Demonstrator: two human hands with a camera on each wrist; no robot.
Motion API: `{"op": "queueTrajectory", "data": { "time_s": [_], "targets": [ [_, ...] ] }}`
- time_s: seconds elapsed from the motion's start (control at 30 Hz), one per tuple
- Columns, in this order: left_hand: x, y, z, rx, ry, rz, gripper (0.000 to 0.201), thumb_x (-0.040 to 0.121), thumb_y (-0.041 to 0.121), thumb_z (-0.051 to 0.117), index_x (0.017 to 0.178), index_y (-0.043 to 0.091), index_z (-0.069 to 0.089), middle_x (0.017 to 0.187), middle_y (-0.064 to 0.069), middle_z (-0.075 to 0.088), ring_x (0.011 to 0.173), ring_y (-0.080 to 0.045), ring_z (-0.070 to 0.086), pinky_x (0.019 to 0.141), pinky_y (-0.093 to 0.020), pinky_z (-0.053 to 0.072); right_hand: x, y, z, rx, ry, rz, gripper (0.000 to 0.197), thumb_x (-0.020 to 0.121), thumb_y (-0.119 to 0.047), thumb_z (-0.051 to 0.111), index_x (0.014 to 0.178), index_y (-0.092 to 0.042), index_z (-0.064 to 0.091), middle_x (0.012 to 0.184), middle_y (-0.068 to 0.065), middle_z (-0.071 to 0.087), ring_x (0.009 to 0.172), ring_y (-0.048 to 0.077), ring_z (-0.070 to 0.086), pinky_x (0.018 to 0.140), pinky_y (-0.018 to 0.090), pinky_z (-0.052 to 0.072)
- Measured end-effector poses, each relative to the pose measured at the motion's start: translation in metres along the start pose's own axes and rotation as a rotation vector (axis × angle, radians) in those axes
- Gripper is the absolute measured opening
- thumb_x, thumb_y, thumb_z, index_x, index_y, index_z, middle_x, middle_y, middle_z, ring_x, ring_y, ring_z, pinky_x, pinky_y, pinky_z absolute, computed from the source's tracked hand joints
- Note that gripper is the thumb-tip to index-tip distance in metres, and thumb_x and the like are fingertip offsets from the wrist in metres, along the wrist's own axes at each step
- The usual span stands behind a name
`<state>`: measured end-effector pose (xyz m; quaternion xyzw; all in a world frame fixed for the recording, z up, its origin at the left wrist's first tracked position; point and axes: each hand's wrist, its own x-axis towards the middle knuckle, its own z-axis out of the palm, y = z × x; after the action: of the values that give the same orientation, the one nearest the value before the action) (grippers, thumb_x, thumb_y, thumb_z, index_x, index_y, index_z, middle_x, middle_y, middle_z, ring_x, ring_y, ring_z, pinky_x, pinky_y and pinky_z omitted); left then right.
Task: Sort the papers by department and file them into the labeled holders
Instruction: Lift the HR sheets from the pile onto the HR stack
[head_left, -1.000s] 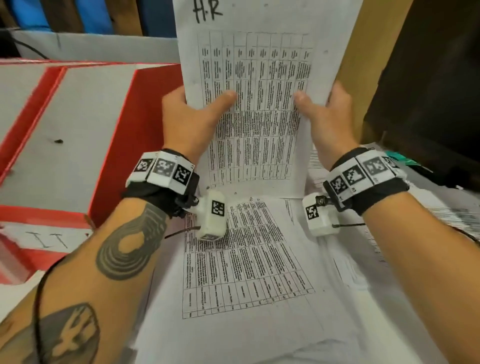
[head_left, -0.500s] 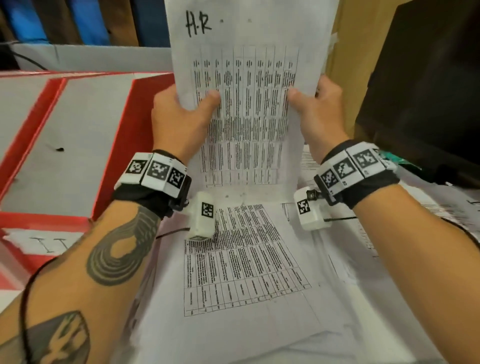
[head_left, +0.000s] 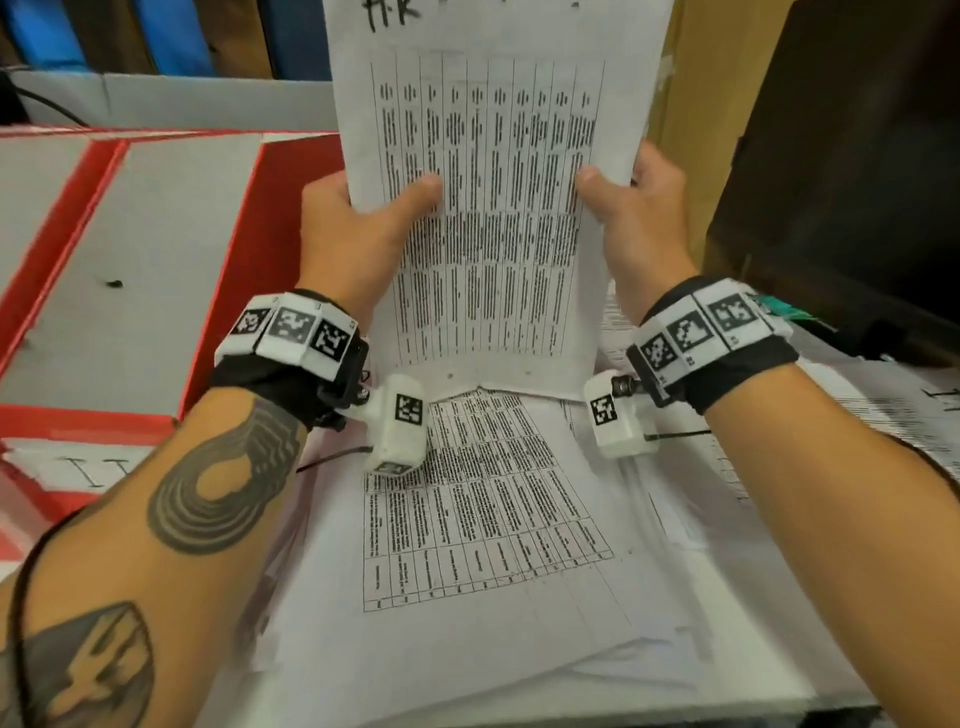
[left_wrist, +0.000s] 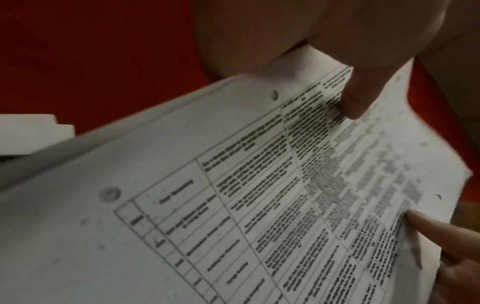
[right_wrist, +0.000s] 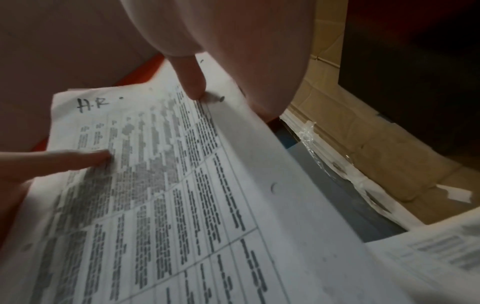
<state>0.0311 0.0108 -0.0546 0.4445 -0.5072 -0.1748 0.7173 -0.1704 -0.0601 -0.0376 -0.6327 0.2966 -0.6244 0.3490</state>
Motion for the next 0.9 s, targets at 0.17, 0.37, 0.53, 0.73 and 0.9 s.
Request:
{"op": "queueTrajectory", "data": {
  "time_s": [0.17, 0.37, 0.53, 0.73, 0.9],
  "targets": [
    [0.009, 0.006, 0.001, -0.075, 0.015, -0.06, 0.024, 0.089, 0.015, 0.079, 0.112, 0.014, 0.073, 0.108, 0.001, 0.079, 0.101, -0.014, 0.075, 0.089, -0.038, 0.061, 0.006, -0.007, 0.001, 0.041, 0.021, 0.009, 0.026, 0.098, -0.003, 0.06, 0.121, -0.017, 0.061, 0.114, -0.006, 0.071, 0.1, 0.004, 0.07, 0.082, 0.019, 0.057],
    [-0.001, -0.012, 0.001, 0.01, -0.006, -0.178, 0.029, 0.085, 0.025, 0.084, 0.111, 0.023, 0.072, 0.109, 0.007, 0.078, 0.099, -0.006, 0.075, 0.092, -0.038, 0.06, -0.005, 0.023, -0.003, -0.033, -0.053, 0.169, 0.026, 0.094, -0.004, 0.069, 0.115, -0.018, 0.067, 0.112, -0.006, 0.074, 0.101, 0.007, 0.072, 0.086, 0.025, 0.059],
    [0.01, -0.007, 0.0, 0.031, -0.008, -0.136, 0.031, 0.082, 0.022, 0.086, 0.111, 0.021, 0.074, 0.108, 0.007, 0.079, 0.098, -0.006, 0.075, 0.089, -0.034, 0.06, 0.008, 0.016, -0.008, 0.017, -0.038, 0.173, 0.027, 0.089, -0.003, 0.071, 0.111, -0.019, 0.068, 0.115, 0.0, 0.076, 0.107, 0.017, 0.073, 0.098, 0.042, 0.059],
    [0.002, -0.023, 0.002, 0.073, -0.011, -0.159, 0.028, 0.082, 0.026, 0.086, 0.108, 0.026, 0.074, 0.108, 0.009, 0.078, 0.098, -0.004, 0.074, 0.092, -0.036, 0.06, -0.002, 0.029, -0.006, 0.003, -0.046, 0.228, 0.032, 0.09, 0.0, 0.071, 0.115, -0.021, 0.068, 0.113, -0.005, 0.077, 0.105, 0.011, 0.073, 0.098, 0.037, 0.058],
    [-0.002, -0.031, 0.008, 0.085, -0.023, -0.179, 0.03, 0.084, 0.027, 0.085, 0.11, 0.025, 0.072, 0.104, 0.01, 0.077, 0.089, 0.005, 0.072, 0.073, -0.015, 0.057, -0.005, 0.032, -0.008, -0.042, -0.057, 0.299, 0.032, 0.09, 0.0, 0.07, 0.117, -0.018, 0.069, 0.112, -0.004, 0.076, 0.104, 0.015, 0.073, 0.099, 0.044, 0.057]
  ]
}}
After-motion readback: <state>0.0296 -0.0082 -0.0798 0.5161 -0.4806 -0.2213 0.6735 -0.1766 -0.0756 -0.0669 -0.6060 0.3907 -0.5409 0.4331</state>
